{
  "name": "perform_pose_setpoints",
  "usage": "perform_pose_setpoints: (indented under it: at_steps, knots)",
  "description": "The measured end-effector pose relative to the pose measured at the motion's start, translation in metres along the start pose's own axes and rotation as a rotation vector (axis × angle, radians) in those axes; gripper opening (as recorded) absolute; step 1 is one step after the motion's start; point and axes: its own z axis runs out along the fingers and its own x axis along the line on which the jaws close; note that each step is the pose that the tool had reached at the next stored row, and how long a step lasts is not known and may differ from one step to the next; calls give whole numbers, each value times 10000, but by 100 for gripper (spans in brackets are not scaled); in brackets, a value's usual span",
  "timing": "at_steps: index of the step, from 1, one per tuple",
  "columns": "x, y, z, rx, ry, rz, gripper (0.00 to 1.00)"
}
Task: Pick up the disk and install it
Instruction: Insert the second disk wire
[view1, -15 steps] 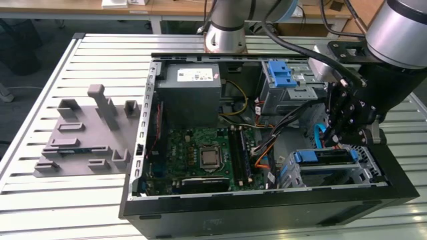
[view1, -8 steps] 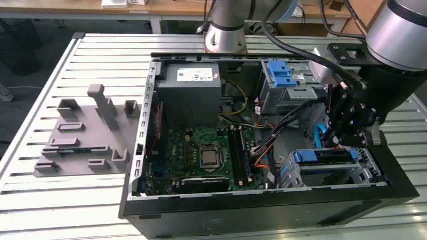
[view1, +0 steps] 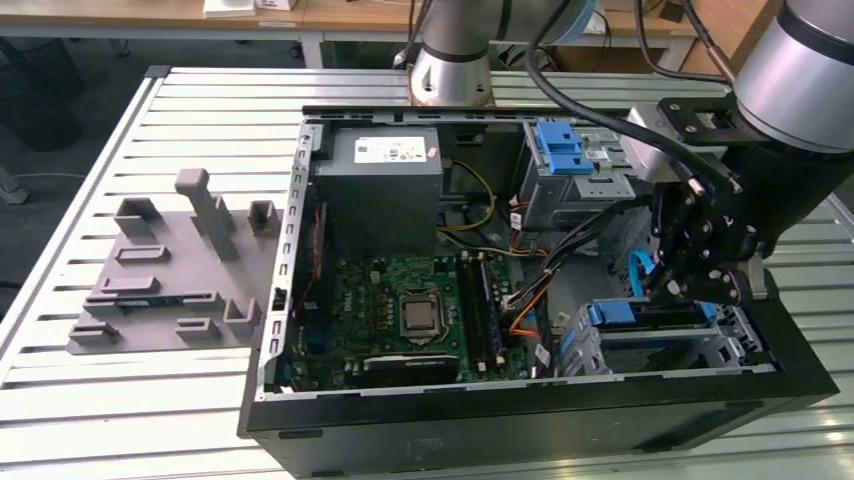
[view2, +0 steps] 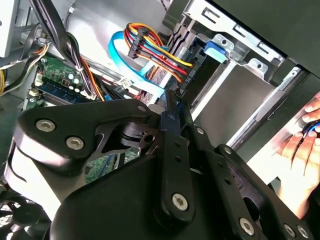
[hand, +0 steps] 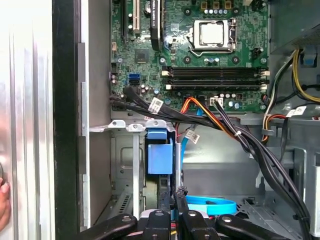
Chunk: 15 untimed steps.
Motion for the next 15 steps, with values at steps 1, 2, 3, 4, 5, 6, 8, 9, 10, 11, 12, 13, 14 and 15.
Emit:
perform_pose_setpoints:
  at_steps: [1,2,3,4,5,6,8,9,10,11,12,13,14,15]
  knots:
    - [7,0,3,0,-2,0,16]
    - [10,0,6,0,-2,0,16]
    - [11,0,7,0,-4,0,16]
    - [11,0,8,0,-5,0,16]
    - [11,0,10,0,-9,0,16]
    - [12,0,14,0,-14,0,16]
    - [13,0,21,0,-14,0,16]
    - [12,0,24,0,-14,0,16]
    - [12,0,27,0,-14,0,16]
    - [12,0,30,-1,-13,0,16]
    - [12,0,32,-1,-13,0,16]
    - [13,0,34,0,-14,0,16]
    - [12,0,36,0,-15,0,16]
    - [12,0,38,0,-15,0,16]
